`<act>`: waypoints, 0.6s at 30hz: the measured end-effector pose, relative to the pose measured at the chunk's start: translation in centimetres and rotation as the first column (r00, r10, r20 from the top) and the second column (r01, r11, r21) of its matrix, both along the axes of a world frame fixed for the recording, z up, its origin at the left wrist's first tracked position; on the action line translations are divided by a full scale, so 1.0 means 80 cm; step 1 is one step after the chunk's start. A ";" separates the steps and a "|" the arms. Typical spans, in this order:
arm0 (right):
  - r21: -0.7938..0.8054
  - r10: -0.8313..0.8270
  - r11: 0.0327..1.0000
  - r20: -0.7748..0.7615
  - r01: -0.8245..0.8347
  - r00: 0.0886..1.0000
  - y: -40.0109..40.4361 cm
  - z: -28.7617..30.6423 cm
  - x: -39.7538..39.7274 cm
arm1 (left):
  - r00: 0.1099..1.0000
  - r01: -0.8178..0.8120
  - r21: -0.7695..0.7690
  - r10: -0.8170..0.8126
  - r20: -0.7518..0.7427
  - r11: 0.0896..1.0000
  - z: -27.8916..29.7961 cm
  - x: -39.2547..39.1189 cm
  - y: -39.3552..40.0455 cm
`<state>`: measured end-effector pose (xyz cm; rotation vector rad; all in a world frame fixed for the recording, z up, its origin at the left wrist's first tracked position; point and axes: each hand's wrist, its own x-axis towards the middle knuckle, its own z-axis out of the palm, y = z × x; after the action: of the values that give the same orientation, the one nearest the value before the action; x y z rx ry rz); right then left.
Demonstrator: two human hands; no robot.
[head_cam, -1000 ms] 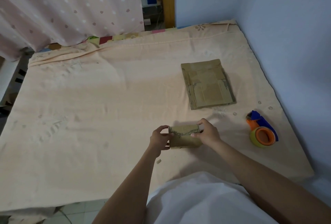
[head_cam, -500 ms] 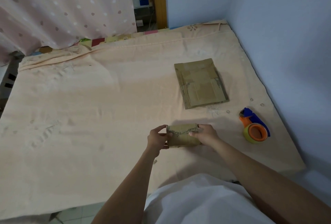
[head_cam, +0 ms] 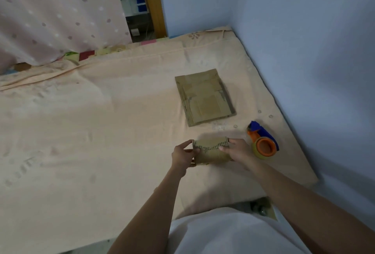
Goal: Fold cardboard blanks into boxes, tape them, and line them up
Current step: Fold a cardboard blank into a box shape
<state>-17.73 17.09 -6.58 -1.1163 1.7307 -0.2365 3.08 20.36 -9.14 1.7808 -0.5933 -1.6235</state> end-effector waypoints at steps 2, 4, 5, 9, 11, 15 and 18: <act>0.011 -0.005 1.000 0.006 0.005 1.000 -0.006 0.002 -0.012 | 1.000 0.001 -0.003 -0.001 0.001 1.000 0.003 -0.012 -0.005; 0.013 0.006 1.000 -0.004 -0.006 1.000 -0.013 0.001 -0.024 | 1.000 0.002 -0.008 -0.002 0.006 1.000 0.004 -0.024 -0.010; 0.012 0.015 1.000 -0.010 -0.015 1.000 -0.016 0.001 -0.030 | 1.000 0.006 -0.010 -0.006 0.008 1.000 0.004 -0.029 -0.012; 0.002 0.046 0.999 -0.023 -0.046 0.999 -0.030 0.006 -0.048 | 1.000 0.006 -0.010 -0.005 0.017 1.000 0.004 -0.050 -0.023; 0.008 0.045 0.999 -0.019 -0.045 0.999 -0.036 0.004 -0.055 | 0.999 0.013 -0.012 -0.012 0.035 1.000 0.006 -0.058 -0.031; 0.006 0.093 0.996 -0.026 -0.093 0.995 -0.043 -0.003 -0.061 | 0.995 0.024 0.007 -0.025 0.092 1.000 0.001 -0.065 -0.038; -0.019 0.138 0.990 -0.017 -0.139 0.990 -0.042 -0.006 -0.060 | 0.994 0.009 0.032 -0.013 0.112 0.999 -0.004 -0.068 -0.036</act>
<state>-22.56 13.70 -7.08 -1.2507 1.6597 -0.1599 -2.34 17.46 -9.47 1.9044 -0.6327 -1.5558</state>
